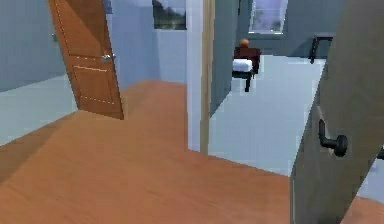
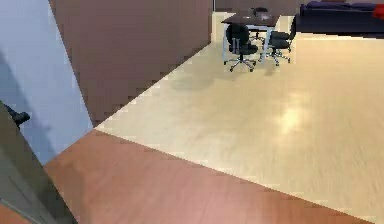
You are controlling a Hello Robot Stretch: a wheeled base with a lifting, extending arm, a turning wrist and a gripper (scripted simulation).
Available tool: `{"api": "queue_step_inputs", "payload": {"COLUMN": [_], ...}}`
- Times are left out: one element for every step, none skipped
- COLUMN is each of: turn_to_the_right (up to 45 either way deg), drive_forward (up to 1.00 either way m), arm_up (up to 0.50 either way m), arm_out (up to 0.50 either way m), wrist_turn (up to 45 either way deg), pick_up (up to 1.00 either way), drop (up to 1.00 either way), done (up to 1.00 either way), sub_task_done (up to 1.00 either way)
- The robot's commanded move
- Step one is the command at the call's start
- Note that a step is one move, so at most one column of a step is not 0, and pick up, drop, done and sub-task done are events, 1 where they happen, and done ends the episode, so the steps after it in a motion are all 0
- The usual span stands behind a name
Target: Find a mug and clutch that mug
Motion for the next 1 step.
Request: {"api": "queue_step_inputs", "payload": {"turn_to_the_right": [0.0], "drive_forward": [0.9], "arm_up": [0.0], "arm_out": [0.0], "wrist_turn": [0.0], "pick_up": [0.0], "drop": [0.0], "done": [0.0], "sub_task_done": [0.0]}}
